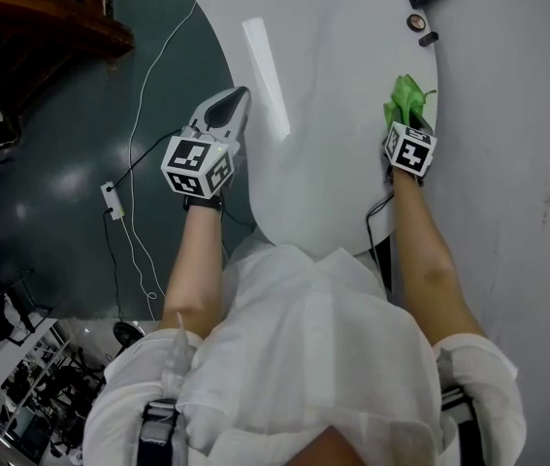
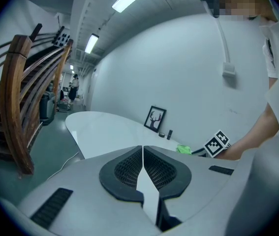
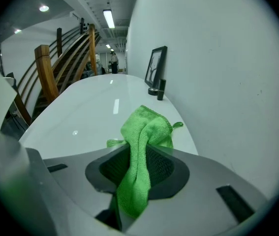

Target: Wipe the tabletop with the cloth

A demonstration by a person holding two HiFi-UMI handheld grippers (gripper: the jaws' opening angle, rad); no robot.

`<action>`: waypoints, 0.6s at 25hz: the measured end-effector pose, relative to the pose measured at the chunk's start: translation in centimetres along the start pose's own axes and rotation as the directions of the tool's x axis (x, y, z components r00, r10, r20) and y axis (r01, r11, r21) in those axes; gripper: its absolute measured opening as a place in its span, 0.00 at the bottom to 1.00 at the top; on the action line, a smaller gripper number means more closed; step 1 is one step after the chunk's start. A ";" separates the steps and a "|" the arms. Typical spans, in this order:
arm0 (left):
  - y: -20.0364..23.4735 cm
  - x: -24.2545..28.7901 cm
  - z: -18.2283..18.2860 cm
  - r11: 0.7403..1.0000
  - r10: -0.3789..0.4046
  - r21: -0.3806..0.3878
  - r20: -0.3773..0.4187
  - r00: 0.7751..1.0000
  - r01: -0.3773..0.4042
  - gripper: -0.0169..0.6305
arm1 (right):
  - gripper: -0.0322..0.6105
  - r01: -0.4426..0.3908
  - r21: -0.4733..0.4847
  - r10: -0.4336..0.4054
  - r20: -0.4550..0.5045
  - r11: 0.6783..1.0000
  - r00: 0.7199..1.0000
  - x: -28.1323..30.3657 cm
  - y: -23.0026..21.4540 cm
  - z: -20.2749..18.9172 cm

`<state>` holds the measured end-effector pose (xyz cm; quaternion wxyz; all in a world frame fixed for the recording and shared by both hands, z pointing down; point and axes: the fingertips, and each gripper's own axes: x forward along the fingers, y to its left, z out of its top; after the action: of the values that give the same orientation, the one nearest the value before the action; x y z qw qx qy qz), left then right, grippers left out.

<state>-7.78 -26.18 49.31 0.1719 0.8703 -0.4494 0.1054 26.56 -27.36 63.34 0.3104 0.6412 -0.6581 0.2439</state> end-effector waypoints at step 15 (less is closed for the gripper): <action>0.8 -2.6 -0.7 1.000 0.025 -0.013 -0.003 1.000 -0.025 0.05 | 0.19 -0.214 -0.181 0.215 -0.013 0.960 0.977 -1.3 15.7 1.1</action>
<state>-9.96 -24.39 49.26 0.1769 0.8634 -0.4604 0.1060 10.78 -26.32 62.89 0.3371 0.5360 -0.7441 0.2129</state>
